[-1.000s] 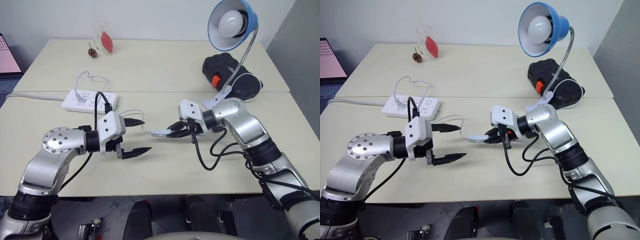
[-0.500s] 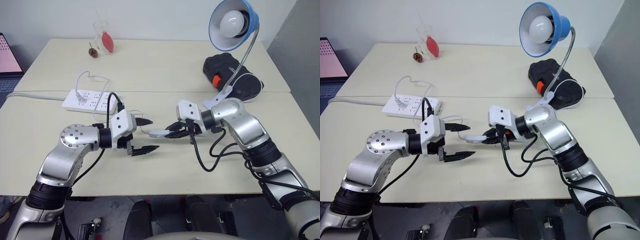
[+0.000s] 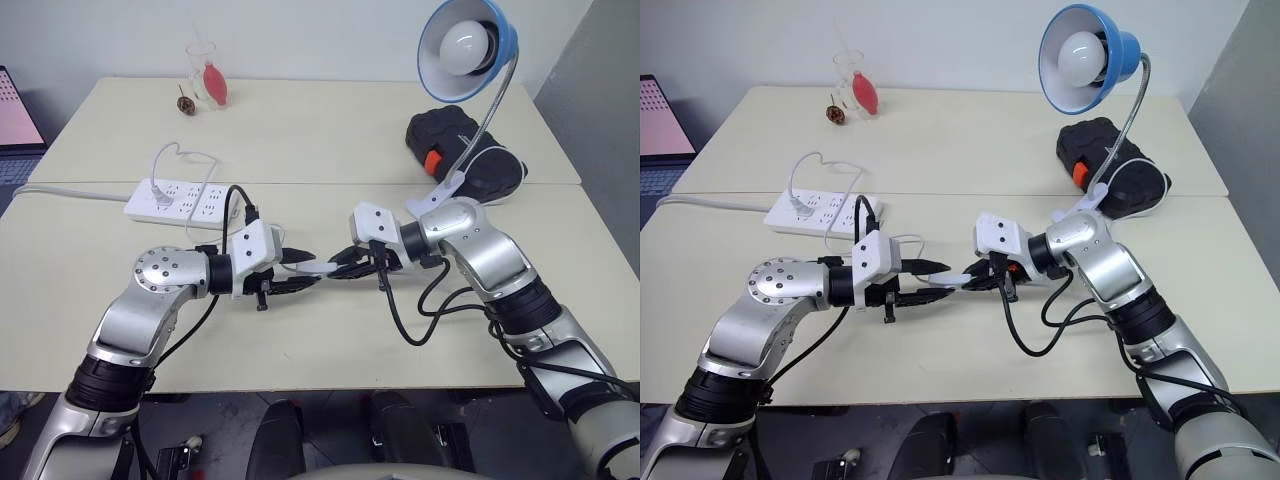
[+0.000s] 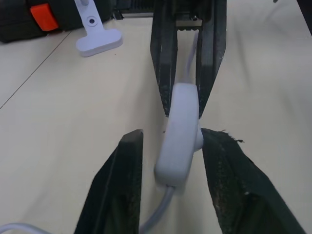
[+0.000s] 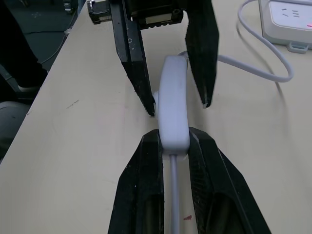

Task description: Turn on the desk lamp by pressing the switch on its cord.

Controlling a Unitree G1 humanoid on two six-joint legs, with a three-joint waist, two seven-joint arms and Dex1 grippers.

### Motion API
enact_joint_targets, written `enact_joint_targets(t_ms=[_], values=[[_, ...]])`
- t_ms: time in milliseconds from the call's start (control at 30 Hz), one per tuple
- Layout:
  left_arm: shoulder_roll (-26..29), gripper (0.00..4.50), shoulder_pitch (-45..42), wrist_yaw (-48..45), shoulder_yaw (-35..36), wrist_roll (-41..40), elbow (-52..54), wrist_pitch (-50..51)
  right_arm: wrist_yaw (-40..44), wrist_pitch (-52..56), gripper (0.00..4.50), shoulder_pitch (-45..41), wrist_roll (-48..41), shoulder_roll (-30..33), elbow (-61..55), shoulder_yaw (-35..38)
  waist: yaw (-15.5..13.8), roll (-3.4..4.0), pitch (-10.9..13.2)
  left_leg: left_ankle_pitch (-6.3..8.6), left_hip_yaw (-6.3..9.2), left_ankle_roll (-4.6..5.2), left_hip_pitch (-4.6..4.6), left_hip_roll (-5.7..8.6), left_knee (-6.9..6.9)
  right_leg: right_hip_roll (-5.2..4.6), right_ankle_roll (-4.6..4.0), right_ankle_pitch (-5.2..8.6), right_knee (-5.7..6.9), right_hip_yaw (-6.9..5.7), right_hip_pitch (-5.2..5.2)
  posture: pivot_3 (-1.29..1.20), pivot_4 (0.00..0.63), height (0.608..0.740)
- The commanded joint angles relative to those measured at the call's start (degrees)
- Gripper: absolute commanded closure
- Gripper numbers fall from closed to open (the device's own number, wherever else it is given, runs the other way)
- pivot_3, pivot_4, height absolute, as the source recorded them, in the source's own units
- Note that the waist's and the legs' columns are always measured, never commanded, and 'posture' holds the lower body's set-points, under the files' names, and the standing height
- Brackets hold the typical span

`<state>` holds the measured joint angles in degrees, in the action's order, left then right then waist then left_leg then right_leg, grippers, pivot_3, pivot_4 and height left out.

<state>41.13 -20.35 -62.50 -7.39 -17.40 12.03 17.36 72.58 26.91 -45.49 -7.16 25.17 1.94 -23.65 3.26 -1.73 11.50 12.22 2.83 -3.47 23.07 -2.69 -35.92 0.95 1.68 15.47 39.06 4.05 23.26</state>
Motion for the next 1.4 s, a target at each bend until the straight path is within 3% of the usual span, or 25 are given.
enact_joint_targets(t_ms=[33,633,700,900,1400], values=[[0.4,3.6,-1.1,0.1,0.5,1.7,-1.3,-2.7,0.7,0.3,4.16,-0.7,-1.9,0.0,-3.3,0.9,0.0,0.0,0.0,0.0,0.0,0.0,0.0,0.0,0.0,0.0,0.0,0.0,0.0,0.0,0.0,0.0,0.15,0.74],[0.4,3.84,-3.1,-1.2,0.8,2.8,-3.8,-6.1,1.2,0.2,4.16,-1.2,-2.6,-0.4,-3.5,1.0,0.0,0.0,0.0,0.0,0.0,0.0,0.0,0.0,0.0,0.0,0.0,0.0,0.0,-0.01,0.0,0.0,0.15,0.74],[0.2,3.16,-3.4,-0.7,0.8,3.6,-4.7,-7.0,1.2,0.2,4.16,-1.2,-2.6,-0.4,-3.6,1.0,0.0,0.0,0.0,0.0,0.0,0.0,0.0,0.0,0.0,0.0,0.0,0.0,0.0,-0.01,0.0,0.0,0.15,0.74],[1.8,1.88,-2.7,-3.8,0.8,2.2,-4.4,-6.9,0.9,0.5,4.16,-1.0,-3.0,-0.3,-3.9,1.0,0.0,0.0,0.0,0.0,0.01,0.0,0.0,0.0,0.0,0.0,0.0,0.0,0.0,-0.01,0.0,0.0,0.15,0.74],[4.1,1.88,-0.5,-5.3,1.8,-1.3,1.4,-1.9,0.7,-0.2,4.16,-1.3,-3.0,-0.2,-2.8,0.9,0.0,0.0,0.0,0.0,0.02,0.0,0.01,0.0,-0.01,0.01,0.0,0.0,0.0,-0.02,0.01,0.0,0.15,0.74]])
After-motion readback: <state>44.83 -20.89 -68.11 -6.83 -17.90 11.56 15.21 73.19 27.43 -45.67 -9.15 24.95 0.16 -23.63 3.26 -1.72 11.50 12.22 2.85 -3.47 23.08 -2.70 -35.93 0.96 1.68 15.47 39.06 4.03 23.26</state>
